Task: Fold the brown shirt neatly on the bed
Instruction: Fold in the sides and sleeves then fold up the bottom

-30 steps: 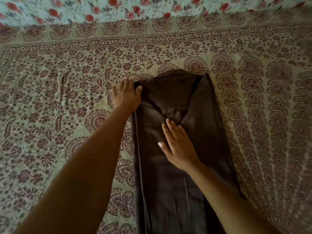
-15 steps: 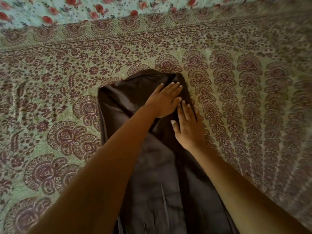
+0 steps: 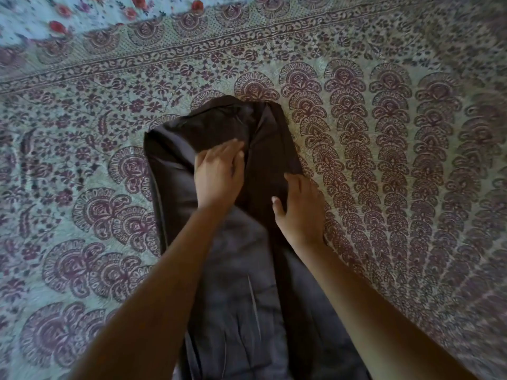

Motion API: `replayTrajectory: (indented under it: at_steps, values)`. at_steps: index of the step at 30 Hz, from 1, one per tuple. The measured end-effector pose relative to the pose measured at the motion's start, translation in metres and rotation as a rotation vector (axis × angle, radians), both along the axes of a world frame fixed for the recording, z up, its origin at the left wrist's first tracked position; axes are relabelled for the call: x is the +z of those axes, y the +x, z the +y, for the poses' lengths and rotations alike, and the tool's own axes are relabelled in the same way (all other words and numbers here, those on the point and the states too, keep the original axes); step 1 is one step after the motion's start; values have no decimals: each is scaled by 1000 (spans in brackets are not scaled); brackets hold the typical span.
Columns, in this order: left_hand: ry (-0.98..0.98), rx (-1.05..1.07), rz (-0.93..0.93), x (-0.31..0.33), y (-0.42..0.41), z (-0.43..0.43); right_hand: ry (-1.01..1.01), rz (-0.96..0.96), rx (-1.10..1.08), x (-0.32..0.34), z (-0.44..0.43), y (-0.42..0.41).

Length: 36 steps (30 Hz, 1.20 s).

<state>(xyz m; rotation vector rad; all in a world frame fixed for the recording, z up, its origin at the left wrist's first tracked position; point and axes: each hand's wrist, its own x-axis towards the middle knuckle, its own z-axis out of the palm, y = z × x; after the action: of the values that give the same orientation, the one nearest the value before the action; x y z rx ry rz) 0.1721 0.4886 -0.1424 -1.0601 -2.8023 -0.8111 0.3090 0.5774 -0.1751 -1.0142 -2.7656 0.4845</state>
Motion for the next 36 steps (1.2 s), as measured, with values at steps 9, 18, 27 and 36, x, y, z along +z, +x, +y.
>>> replayTrajectory:
  at_steps: [9, 18, 27, 36]
  values:
    - [-412, -178, -42, -22, 102, -117, -31, -111, -103, 17, -41, 95]
    - [-768, -361, -159, 9, 219, -194, -185, -416, 100, 41, -100, 224]
    - [-670, -314, -476, 41, 355, -265, -340, -654, 55, 75, -152, 351]
    - [-313, 554, -764, 53, 440, -303, -344, -551, -196, 78, -178, 412]
